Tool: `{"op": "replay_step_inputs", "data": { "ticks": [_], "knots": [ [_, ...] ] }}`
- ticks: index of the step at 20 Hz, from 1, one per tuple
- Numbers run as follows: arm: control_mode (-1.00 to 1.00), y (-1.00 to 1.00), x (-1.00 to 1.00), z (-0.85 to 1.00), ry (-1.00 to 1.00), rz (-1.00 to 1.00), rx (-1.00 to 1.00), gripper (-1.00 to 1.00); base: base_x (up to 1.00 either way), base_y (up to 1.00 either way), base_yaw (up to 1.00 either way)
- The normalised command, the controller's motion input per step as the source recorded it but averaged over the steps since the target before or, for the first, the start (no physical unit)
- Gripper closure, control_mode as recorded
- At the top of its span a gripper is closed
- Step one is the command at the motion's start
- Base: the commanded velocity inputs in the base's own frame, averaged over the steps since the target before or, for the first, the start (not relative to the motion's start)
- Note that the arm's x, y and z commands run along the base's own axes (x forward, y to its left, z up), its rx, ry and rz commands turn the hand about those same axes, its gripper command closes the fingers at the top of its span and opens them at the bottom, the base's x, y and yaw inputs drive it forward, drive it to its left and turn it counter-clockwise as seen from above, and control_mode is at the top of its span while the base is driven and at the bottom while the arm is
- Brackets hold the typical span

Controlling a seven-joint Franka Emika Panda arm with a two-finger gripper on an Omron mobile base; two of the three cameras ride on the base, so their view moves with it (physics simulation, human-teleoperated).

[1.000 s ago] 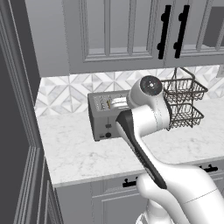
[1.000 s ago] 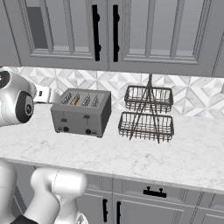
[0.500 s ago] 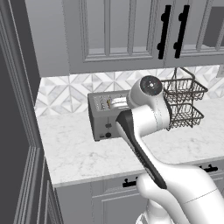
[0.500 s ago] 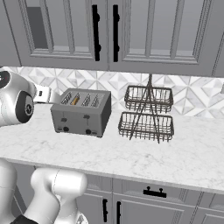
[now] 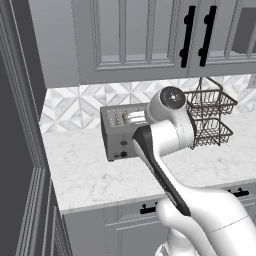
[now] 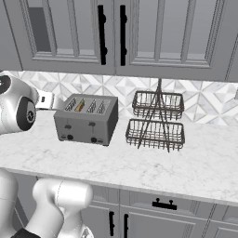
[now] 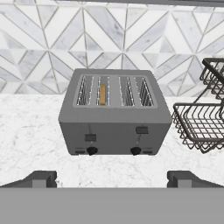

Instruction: Start the toaster. Once the lever pops up, take the bread to the plate on the dining counter.

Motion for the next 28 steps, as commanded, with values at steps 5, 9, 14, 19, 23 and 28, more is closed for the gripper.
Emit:
{"op": "replay_step_inputs", "data": {
  "ticks": [5, 9, 14, 19, 23, 28],
  "knots": [
    [-1.00, 0.00, 0.00, 0.00, 0.00, 0.00, 0.00, -1.00, 0.00, 0.00, 0.00],
    [-1.00, 0.00, 0.00, 0.00, 0.00, 0.00, 0.00, -1.00, 0.00, 0.00, 0.00],
    [-1.00, 0.00, 0.00, 0.00, 0.00, 0.00, 0.00, -1.00, 0.00, 0.00, 0.00],
    [-1.00, 0.00, 0.00, 0.00, 0.00, 0.00, 0.00, -1.00, 0.00, 0.00, 0.00],
    [-1.00, 0.00, 0.00, 0.00, 0.00, 0.00, 0.00, -1.00, 0.00, 0.00, 0.00],
    [-1.00, 0.00, 0.00, 0.00, 0.00, 0.00, 0.00, -1.00, 0.00, 0.00, 0.00]
  ]
}}
